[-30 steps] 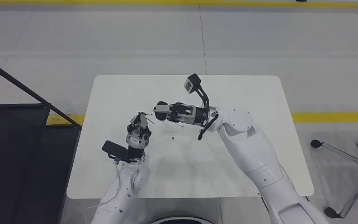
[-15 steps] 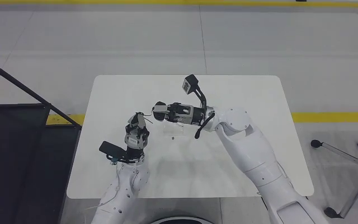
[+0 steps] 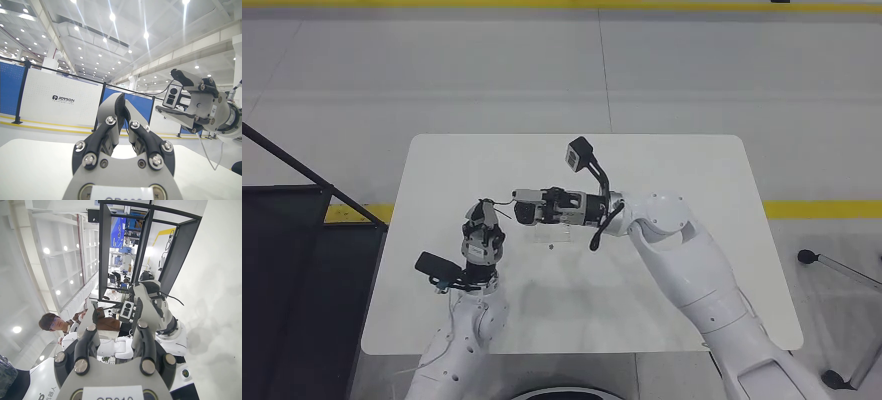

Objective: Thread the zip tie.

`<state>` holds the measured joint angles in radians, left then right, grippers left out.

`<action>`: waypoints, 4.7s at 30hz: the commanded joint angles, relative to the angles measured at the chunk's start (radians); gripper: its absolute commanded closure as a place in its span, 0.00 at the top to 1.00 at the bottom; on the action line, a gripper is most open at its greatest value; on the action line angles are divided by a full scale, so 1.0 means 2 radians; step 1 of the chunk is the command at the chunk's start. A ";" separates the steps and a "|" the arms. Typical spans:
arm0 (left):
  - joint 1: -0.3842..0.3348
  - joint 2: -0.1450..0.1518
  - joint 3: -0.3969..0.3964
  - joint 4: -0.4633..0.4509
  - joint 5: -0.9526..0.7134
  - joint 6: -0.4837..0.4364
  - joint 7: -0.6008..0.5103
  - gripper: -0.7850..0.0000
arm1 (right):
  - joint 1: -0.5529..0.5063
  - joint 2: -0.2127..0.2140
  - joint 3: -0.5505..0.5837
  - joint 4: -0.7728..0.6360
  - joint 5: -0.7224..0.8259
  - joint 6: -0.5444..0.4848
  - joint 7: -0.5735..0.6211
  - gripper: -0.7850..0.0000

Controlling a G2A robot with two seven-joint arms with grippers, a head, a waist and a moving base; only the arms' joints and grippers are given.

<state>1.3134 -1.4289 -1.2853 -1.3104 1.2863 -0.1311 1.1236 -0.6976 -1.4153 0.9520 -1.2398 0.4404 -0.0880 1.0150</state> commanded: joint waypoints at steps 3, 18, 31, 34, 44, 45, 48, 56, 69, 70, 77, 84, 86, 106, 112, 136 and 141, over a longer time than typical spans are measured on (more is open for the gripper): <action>0.000 0.000 -0.002 -0.001 -0.001 0.001 0.001 0.00 | 0.002 0.000 -0.002 0.000 -0.006 0.007 0.004 0.59; -0.002 -0.001 -0.006 0.001 -0.004 0.006 0.005 0.00 | -0.002 0.003 0.006 -0.002 -0.008 0.014 -0.001 0.76; -0.005 -0.003 -0.006 0.008 -0.001 0.009 0.006 0.00 | -0.003 0.003 0.005 -0.006 -0.010 0.021 0.002 0.73; -0.006 -0.003 -0.004 0.010 0.003 0.010 0.007 0.00 | 0.000 0.002 -0.001 -0.006 -0.011 0.023 0.003 0.61; -0.005 -0.003 -0.004 0.010 0.006 0.008 0.005 0.00 | 0.008 -0.002 -0.011 0.003 -0.008 0.028 0.001 0.45; -0.005 -0.003 -0.005 0.010 0.006 0.008 0.005 0.00 | 0.009 -0.002 -0.012 0.005 -0.008 0.029 0.001 0.45; -0.005 -0.003 -0.005 0.009 0.006 0.006 0.005 0.00 | 0.011 -0.003 -0.013 0.008 -0.007 0.032 -0.002 0.44; -0.004 -0.003 -0.005 0.008 0.007 0.004 0.003 0.00 | 0.015 -0.004 -0.016 0.012 -0.007 0.036 0.000 0.29; -0.004 -0.004 -0.006 0.007 0.007 0.004 0.000 0.00 | 0.021 -0.006 -0.022 0.019 -0.010 0.043 0.007 0.24; -0.004 -0.004 -0.006 0.008 0.007 0.004 0.000 0.00 | 0.021 -0.006 -0.022 0.020 -0.010 0.043 0.007 0.24; -0.005 -0.004 -0.005 0.010 0.006 0.003 0.001 0.00 | 0.023 -0.007 -0.024 0.023 -0.011 0.044 0.009 0.13; -0.005 -0.004 -0.005 0.012 0.008 0.004 0.003 0.00 | 0.024 -0.008 -0.024 0.026 -0.012 0.045 0.009 0.00; -0.005 -0.004 -0.005 0.012 0.010 0.004 0.004 0.00 | 0.025 -0.008 -0.025 0.027 -0.012 0.044 0.010 0.00; -0.011 -0.003 -0.004 0.024 0.056 0.033 0.057 0.00 | 0.029 -0.008 -0.027 0.029 -0.034 0.061 0.001 0.00; -0.018 -0.003 -0.003 0.038 0.089 0.069 0.069 0.00 | 0.028 -0.008 -0.026 0.028 -0.038 0.061 0.004 0.00; -0.024 -0.006 0.000 0.048 0.087 0.098 0.048 0.00 | 0.015 0.002 -0.010 0.003 -0.067 0.037 0.027 0.00; -0.013 -0.004 0.001 0.029 0.096 0.091 0.018 0.00 | 0.010 0.007 -0.005 -0.011 -0.085 0.034 0.034 0.00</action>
<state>1.2820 -1.4380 -1.2849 -1.2428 1.4787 0.0571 1.1736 -0.6774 -1.4033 0.9393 -1.2569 0.2792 -0.0212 1.0827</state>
